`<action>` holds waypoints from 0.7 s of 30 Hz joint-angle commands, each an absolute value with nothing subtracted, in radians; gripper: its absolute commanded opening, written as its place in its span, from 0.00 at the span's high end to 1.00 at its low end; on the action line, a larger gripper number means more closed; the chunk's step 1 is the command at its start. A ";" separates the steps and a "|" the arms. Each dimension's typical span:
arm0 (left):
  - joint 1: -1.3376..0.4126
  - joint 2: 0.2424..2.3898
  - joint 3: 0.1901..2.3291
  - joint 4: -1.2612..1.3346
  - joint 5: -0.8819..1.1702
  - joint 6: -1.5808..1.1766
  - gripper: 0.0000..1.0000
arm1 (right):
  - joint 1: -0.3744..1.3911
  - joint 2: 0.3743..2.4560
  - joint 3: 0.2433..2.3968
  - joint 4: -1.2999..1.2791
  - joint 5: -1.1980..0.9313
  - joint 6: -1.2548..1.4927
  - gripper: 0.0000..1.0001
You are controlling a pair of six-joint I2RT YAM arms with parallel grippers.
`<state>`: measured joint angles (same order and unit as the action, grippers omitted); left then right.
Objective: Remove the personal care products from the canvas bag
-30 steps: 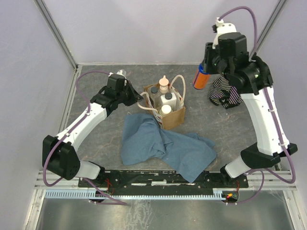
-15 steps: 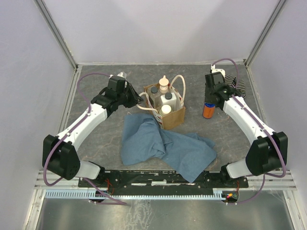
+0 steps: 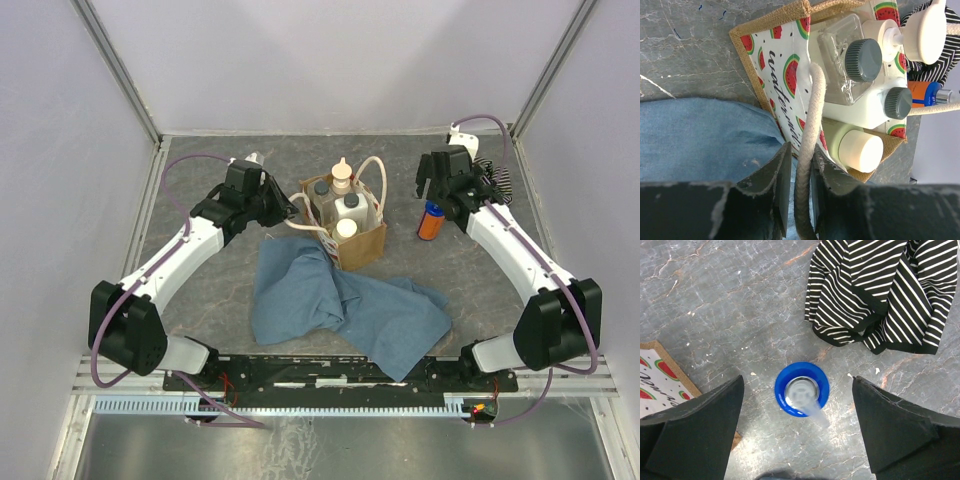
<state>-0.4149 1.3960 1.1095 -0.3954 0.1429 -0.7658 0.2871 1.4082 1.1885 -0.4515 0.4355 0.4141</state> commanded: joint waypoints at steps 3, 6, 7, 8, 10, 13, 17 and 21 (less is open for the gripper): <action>-0.420 1.400 1.111 -0.377 0.177 -0.778 0.71 | 0.420 1.233 1.296 -0.483 0.177 0.394 0.11; -0.419 1.408 1.111 -0.365 0.204 -0.797 0.71 | 0.524 1.294 1.437 -0.601 0.034 0.345 0.07; -0.421 1.408 1.111 -0.361 0.209 -0.802 0.71 | 0.554 1.344 1.496 -0.656 0.003 0.321 0.07; -0.423 1.407 1.110 -0.360 0.210 -0.810 0.71 | 0.580 1.390 1.550 -0.706 -0.017 0.310 0.07; -0.424 1.400 1.109 -0.357 0.206 -0.817 0.71 | 0.614 1.471 1.629 -0.788 -0.028 0.295 0.07; -0.425 1.394 1.118 -0.356 0.208 -0.826 0.71 | 0.630 1.562 1.664 -0.840 -0.026 0.299 0.07; -0.426 1.382 1.123 -0.368 0.196 -0.824 0.71 | 0.636 1.633 1.643 -0.843 -0.050 0.328 0.08; -0.426 1.388 1.122 -0.376 0.200 -0.825 0.71 | 0.658 1.674 1.601 -0.845 -0.054 0.345 0.08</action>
<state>-0.4232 1.4017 1.1091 -0.3920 0.1860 -0.7910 0.6380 1.6737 1.6268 -0.8116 -0.0261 0.3294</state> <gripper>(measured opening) 0.292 0.924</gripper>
